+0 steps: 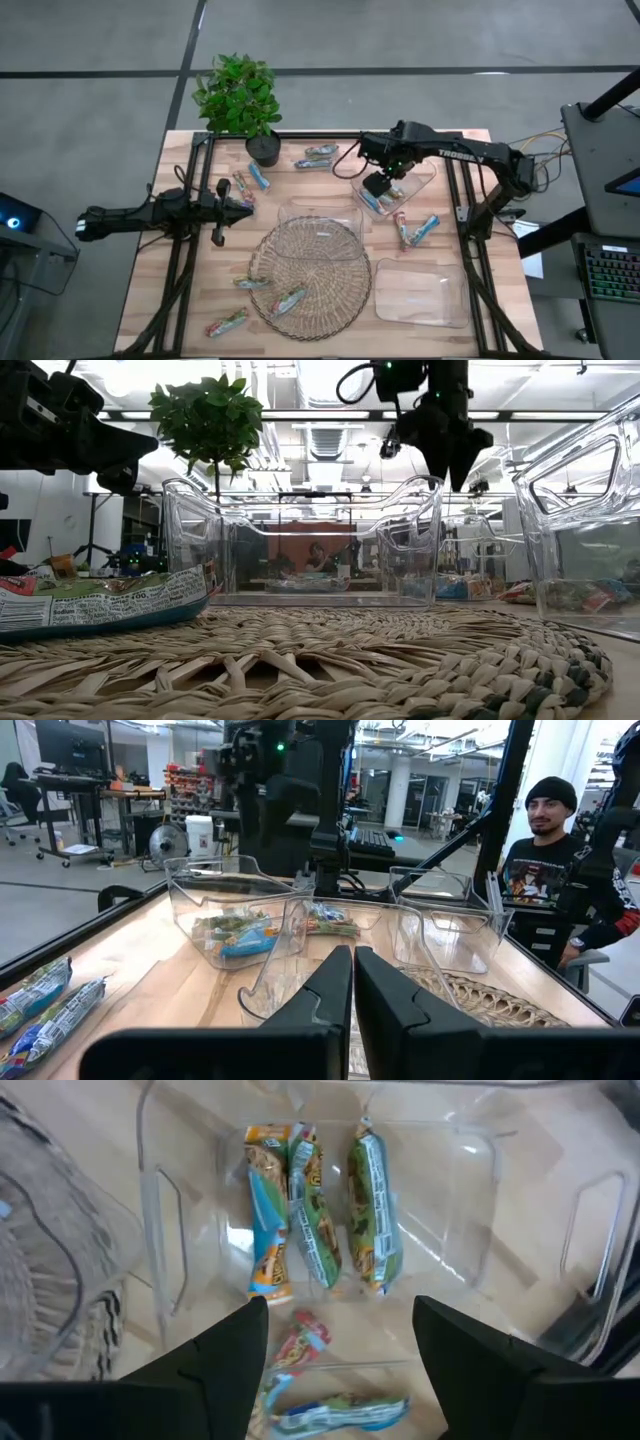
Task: Pick and place Granola Bars by type
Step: Put the red granola bar into the bottom transparent bin
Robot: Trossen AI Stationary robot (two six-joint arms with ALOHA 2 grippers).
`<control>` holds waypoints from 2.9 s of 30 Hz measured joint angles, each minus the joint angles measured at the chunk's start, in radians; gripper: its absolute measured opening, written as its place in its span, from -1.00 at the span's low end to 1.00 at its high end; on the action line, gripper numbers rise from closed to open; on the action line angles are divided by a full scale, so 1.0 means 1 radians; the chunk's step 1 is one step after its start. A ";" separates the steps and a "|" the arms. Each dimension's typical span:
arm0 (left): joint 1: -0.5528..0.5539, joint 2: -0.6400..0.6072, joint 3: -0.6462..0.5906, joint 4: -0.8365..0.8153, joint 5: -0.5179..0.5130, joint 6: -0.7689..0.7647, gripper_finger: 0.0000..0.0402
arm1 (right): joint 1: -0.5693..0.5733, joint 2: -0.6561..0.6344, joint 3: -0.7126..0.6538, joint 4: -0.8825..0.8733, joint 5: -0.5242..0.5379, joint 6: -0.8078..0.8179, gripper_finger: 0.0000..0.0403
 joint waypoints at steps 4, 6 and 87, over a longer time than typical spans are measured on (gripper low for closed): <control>0.000 0.000 0.000 0.000 0.000 0.000 -1.00 | 0.071 0.000 0.007 -0.030 0.022 0.116 0.19; 0.000 0.000 0.000 0.000 0.000 0.000 -1.00 | 0.112 -0.002 0.008 -0.048 0.031 0.169 0.21; 0.000 0.000 0.000 0.000 0.000 0.000 -1.00 | 0.549 -0.187 -0.745 0.552 0.150 0.706 0.45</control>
